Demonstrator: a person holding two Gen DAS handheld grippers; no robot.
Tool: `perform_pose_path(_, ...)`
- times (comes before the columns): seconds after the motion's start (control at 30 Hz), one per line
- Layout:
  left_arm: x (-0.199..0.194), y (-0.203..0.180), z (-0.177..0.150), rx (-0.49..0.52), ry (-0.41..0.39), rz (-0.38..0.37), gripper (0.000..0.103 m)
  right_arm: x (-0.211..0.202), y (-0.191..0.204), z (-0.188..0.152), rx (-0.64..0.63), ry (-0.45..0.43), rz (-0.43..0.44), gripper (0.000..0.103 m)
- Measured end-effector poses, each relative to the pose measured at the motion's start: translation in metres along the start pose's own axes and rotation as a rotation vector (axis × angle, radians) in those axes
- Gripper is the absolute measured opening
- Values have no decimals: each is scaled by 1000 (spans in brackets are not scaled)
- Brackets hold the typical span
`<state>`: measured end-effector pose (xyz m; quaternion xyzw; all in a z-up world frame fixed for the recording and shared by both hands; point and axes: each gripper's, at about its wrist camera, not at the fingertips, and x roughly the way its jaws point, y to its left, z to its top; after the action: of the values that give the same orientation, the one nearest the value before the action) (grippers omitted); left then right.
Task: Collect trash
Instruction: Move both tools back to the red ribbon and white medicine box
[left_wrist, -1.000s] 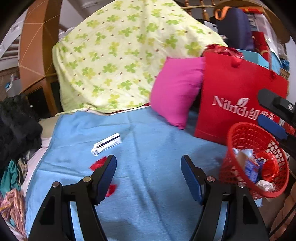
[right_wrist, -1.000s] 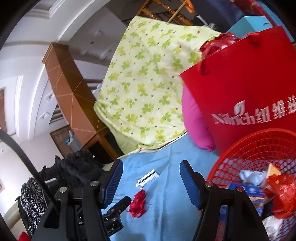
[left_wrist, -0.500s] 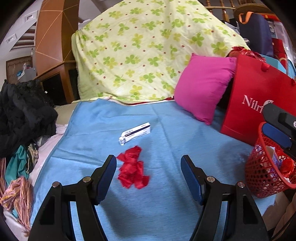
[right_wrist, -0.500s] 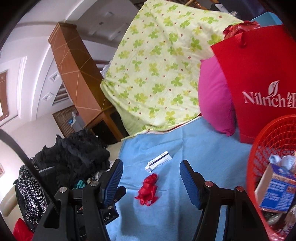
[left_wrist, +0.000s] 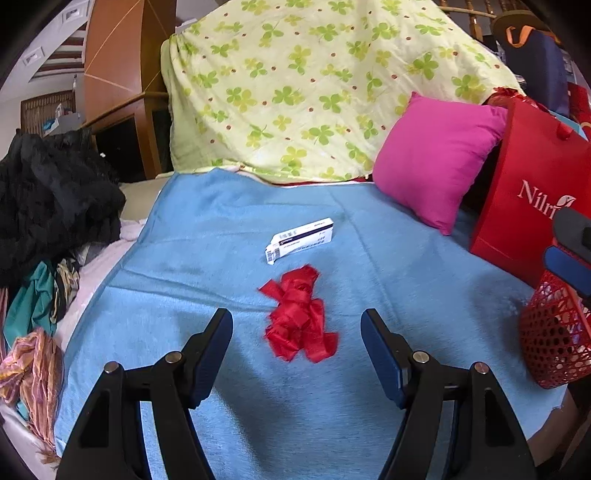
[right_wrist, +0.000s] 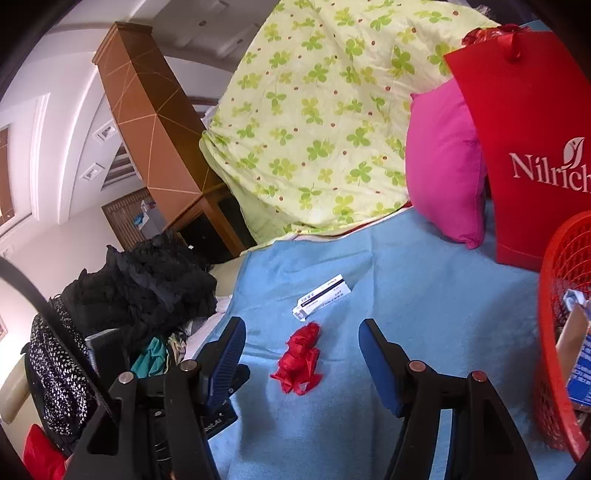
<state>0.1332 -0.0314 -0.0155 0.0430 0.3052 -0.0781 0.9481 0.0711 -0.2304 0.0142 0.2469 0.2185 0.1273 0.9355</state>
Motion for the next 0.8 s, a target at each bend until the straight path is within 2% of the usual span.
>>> perform_pose_path(0.33,30,19,-10,-36,48,0,73,21,4,-7,-19,52,-8,68)
perform_pose_path(0.53,40,26,-6,-40,57,-6,73,37,-1,-7,-3,74,-23,68)
perform_pose_path(0.8,63,45,0,-99,95,-76,73,58,-12,-4,24,99,-59,68)
